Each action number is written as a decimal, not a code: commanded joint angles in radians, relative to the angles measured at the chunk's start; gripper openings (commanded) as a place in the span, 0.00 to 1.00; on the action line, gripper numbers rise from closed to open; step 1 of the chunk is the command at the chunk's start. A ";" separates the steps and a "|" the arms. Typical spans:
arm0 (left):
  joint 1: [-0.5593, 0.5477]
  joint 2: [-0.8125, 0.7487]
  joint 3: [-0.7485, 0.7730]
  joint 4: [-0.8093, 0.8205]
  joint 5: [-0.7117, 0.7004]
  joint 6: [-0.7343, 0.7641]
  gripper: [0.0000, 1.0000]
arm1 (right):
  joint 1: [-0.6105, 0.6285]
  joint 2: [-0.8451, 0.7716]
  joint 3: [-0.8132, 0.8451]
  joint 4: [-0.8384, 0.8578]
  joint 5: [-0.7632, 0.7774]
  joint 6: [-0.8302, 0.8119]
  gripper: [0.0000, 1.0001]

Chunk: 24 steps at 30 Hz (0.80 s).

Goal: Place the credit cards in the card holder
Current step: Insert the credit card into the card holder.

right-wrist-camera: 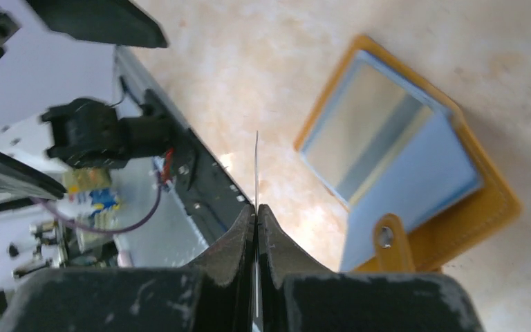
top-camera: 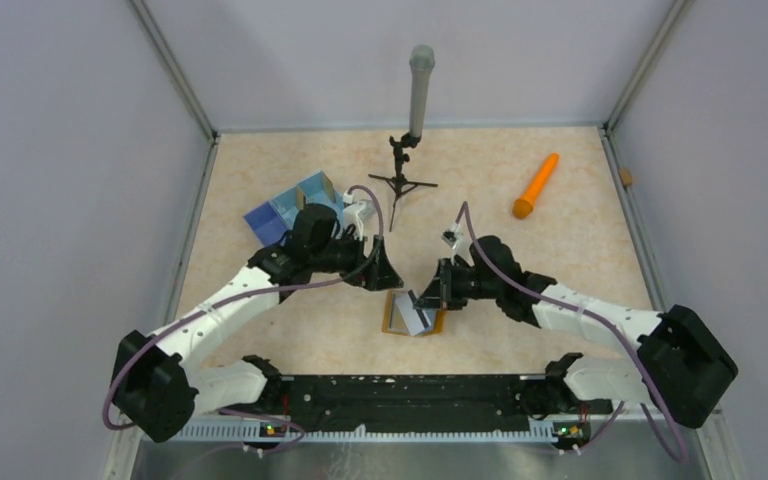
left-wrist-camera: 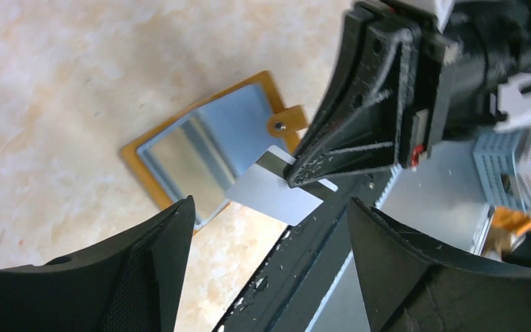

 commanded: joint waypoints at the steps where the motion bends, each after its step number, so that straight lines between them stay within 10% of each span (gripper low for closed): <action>1: -0.030 0.018 -0.106 0.192 -0.214 -0.228 0.82 | 0.068 0.033 -0.019 0.062 0.265 0.162 0.00; 24: -0.232 0.380 -0.106 0.196 -0.517 -0.315 0.60 | 0.093 0.088 -0.093 -0.096 0.479 0.258 0.00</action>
